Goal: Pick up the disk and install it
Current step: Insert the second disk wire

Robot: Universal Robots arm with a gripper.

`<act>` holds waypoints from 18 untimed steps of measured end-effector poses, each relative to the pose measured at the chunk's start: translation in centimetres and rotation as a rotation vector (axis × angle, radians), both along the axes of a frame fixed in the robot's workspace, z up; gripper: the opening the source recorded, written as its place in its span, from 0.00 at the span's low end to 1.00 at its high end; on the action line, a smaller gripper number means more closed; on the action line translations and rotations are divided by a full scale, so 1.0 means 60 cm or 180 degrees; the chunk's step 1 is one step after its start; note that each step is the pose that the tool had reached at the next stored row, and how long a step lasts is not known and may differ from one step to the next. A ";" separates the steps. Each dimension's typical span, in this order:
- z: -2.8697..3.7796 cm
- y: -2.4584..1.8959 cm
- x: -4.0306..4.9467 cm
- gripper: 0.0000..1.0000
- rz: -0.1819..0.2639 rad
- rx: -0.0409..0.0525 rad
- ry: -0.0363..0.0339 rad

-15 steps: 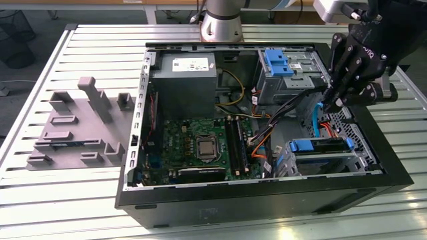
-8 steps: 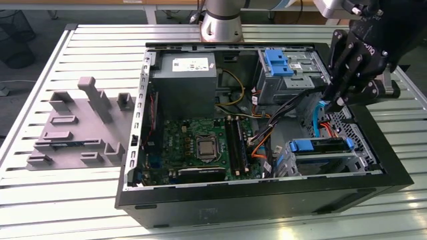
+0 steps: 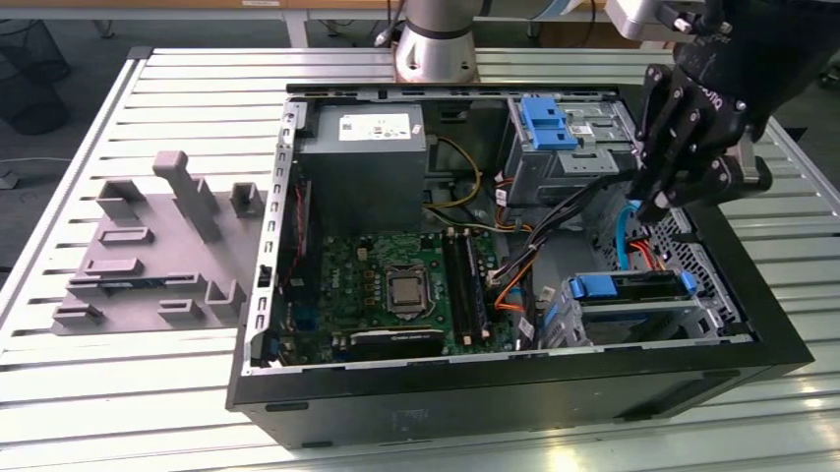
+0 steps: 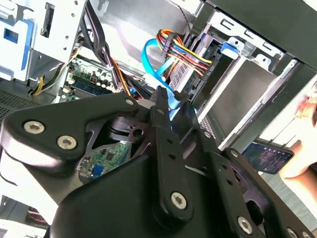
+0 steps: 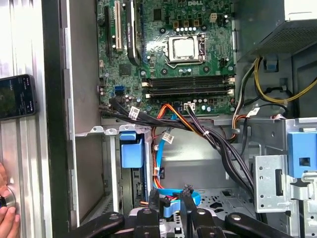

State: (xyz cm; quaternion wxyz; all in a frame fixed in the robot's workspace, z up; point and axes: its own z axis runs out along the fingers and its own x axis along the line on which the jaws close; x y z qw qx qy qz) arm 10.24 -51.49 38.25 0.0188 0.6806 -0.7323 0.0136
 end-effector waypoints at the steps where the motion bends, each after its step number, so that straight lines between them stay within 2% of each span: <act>1: -0.002 0.0006 0.000 0.31 -0.0001 -0.0008 0.0000; 4: -0.006 0.0014 0.002 0.29 -0.0002 -0.0043 0.0000; 6: -0.008 0.0015 0.003 0.17 -0.0004 -0.0069 0.0000; 7: -0.009 0.0016 0.003 0.17 -0.0005 -0.0074 0.0000; 18: -0.010 0.0015 0.003 0.16 -0.0005 -0.0075 0.0000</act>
